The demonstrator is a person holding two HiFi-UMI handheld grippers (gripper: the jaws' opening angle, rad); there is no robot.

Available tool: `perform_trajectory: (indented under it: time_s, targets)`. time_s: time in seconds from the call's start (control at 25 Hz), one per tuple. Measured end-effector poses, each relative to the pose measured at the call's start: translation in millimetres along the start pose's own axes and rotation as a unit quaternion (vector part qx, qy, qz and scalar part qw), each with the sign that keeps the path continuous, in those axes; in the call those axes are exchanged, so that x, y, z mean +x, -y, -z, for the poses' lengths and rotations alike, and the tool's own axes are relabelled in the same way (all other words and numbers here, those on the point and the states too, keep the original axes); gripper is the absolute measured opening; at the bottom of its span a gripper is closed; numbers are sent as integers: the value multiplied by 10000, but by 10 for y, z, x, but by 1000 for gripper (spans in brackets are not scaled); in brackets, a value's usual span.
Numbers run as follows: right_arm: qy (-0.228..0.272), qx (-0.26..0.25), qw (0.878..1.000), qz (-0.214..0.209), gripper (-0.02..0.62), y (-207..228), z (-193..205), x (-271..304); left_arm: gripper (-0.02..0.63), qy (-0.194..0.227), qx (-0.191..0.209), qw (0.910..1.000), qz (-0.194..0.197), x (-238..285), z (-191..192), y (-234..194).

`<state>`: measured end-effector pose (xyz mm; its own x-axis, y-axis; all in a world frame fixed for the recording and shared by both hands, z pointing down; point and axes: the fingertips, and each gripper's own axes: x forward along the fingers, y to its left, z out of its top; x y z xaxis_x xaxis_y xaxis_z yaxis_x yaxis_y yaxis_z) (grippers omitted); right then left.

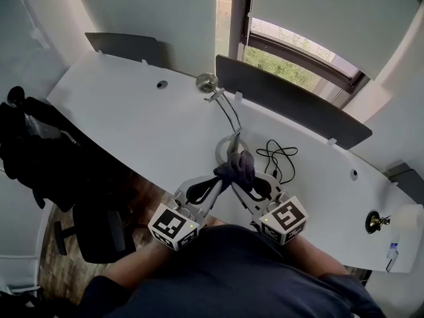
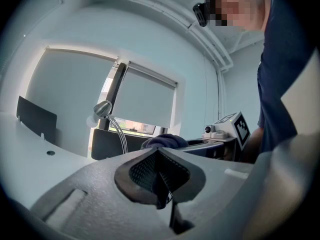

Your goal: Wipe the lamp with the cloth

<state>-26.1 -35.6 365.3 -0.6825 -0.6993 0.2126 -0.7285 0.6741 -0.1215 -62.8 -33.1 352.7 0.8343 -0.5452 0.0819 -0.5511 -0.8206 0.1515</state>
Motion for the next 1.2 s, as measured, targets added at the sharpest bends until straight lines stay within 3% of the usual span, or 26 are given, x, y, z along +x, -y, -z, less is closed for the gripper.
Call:
perform_trajectory:
  time_s: [1.2]
  targets:
    - [-48,35,10000,-73,107,59,84,12,3,-104,29,9999,-7,95,45,35]
